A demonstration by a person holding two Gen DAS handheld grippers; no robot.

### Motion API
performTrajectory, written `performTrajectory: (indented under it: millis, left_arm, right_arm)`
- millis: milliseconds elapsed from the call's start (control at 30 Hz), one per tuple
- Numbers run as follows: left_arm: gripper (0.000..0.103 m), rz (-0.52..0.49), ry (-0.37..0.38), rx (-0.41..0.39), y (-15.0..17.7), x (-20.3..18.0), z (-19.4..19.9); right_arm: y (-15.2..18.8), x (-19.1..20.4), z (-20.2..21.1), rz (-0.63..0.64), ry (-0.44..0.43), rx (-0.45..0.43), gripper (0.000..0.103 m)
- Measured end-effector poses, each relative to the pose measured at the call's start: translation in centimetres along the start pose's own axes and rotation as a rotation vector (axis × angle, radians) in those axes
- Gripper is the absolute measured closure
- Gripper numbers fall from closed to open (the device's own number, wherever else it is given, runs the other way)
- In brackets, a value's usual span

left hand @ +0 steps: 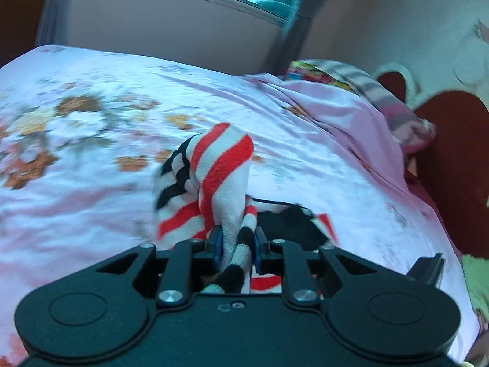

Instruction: Fold small clothes

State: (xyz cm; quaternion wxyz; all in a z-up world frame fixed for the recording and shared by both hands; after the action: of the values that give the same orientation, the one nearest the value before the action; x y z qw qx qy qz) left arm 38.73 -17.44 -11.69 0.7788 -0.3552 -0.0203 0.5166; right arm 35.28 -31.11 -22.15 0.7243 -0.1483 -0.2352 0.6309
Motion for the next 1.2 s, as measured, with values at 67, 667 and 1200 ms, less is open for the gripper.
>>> performTrajectory:
  millis: [67, 667, 1200]
  left_arm:
    - [0.089, -0.002, 0.037, 0.013, -0.2, -2.0, -1.1]
    - [0.081, -0.089, -0.312, 0.055, -1.5, -0.3, -0.2]
    - [0.087, -0.179, -0.293, 0.075, 7.5, -0.2, -3.1]
  right_arm:
    - [-0.4, -1.7, 1.8, -0.099, -0.076, -0.043, 0.022]
    - [0.4, -2.1, 5.0, -0.229, -0.406, -0.005, 0.021]
    - [-1.9, 0.2, 0.7, -0.439, -0.585, 0.182, 0.008]
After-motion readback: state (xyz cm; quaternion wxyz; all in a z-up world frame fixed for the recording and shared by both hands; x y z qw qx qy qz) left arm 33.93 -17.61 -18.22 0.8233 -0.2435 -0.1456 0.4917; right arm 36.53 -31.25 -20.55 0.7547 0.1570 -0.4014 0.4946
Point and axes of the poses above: each gripper's, at about its wrist camera, not at the fingertips, and z roughly against the way its jaws point, x to its left, y to its underside, the point moved 8 cm from there along -z, roughly the way its jaws point, and after that the axes turned 12 degrees about x, right-handed, at the moved point
